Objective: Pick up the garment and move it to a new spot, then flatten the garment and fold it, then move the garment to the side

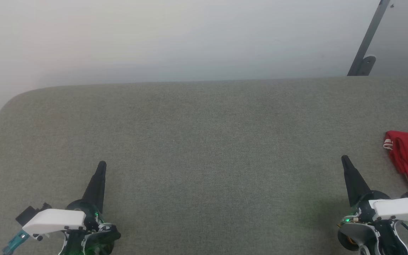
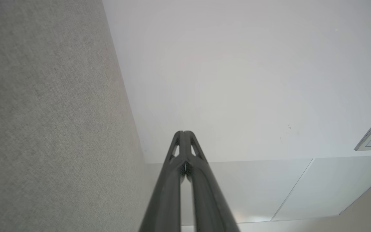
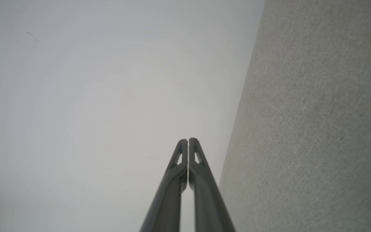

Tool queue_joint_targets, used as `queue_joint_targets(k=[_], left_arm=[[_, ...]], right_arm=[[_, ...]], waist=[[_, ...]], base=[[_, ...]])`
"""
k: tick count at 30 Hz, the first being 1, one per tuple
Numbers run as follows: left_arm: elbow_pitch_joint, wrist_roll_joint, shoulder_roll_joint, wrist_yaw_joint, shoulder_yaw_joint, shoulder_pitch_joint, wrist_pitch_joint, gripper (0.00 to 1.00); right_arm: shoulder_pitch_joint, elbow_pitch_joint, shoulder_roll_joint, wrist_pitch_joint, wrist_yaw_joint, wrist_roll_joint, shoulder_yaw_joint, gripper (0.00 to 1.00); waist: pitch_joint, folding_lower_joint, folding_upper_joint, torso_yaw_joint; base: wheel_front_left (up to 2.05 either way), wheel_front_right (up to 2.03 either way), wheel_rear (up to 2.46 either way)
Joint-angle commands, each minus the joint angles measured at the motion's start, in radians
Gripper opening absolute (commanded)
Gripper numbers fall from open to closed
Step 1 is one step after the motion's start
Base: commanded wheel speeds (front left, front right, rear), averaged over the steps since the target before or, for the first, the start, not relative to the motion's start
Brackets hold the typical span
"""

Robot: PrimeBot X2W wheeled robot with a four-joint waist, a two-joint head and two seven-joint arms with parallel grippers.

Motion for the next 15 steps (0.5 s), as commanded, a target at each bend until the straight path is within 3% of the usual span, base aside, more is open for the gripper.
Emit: queue_joint_targets(k=[1, 15], left_arm=[[0.0, 0.004, -0.002, -0.003, 0.004, -0.01, 0.003, 0.0], [0.0, 0.004, -0.003, -0.003, 0.004, -0.011, 0.004, 0.0]], right_arm=[[-0.006, 0.001, 0.003, 0.002, 0.0, 0.004, 0.0, 0.0], [-0.006, 0.001, 0.003, 0.002, 0.0, 0.004, 0.0, 0.0]], waist=[[0.0, 0.0, 0.0, 0.0], [0.0, 0.0, 0.0, 0.0]], base=[[0.0, 0.0, 0.0], [0.0, 0.0, 0.0]])
